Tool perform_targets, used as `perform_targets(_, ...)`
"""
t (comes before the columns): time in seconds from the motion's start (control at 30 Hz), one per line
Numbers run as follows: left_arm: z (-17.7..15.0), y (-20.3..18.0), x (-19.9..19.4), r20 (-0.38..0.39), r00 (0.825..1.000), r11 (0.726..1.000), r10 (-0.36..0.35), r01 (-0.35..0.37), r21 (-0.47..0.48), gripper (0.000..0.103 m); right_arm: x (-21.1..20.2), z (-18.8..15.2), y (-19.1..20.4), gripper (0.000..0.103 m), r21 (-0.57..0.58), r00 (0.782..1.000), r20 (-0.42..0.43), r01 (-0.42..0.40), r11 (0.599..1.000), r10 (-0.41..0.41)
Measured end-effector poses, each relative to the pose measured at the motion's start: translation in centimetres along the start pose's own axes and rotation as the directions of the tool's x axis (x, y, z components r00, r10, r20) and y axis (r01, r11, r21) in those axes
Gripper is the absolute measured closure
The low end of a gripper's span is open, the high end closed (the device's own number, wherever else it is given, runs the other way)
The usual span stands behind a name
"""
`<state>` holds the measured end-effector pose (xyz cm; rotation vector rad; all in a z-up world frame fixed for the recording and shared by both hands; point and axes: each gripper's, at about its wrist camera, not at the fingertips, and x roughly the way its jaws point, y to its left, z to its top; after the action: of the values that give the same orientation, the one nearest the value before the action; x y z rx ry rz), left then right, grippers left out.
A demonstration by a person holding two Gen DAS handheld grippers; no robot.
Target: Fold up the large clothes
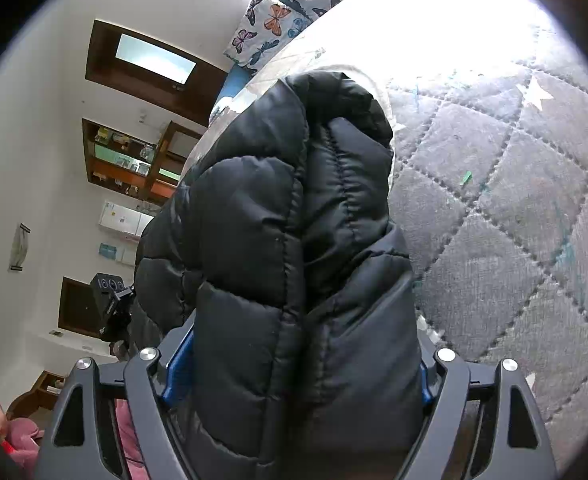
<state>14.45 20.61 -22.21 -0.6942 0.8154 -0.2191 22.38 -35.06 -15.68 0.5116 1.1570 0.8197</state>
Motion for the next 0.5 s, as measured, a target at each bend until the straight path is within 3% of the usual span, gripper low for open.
perform_targets(0.23, 0.1, -0.2, -0.1, 0.002, 1.000, 1.000, 0.008, -0.008, 0.010, 0.027, 0.0, -0.3, 0.3, 0.014, -0.009, 1.000, 0.020, 0.014, 1.000, -0.014)
perform_targets(0.5, 1.2, -3.1, -2.0, 0.016, 0.999, 0.998, 0.042, -0.043, 0.044, 0.048, -1.7, -0.7, 3.4, 0.047, -0.080, 0.996, 0.077, 0.057, 0.995, -0.051)
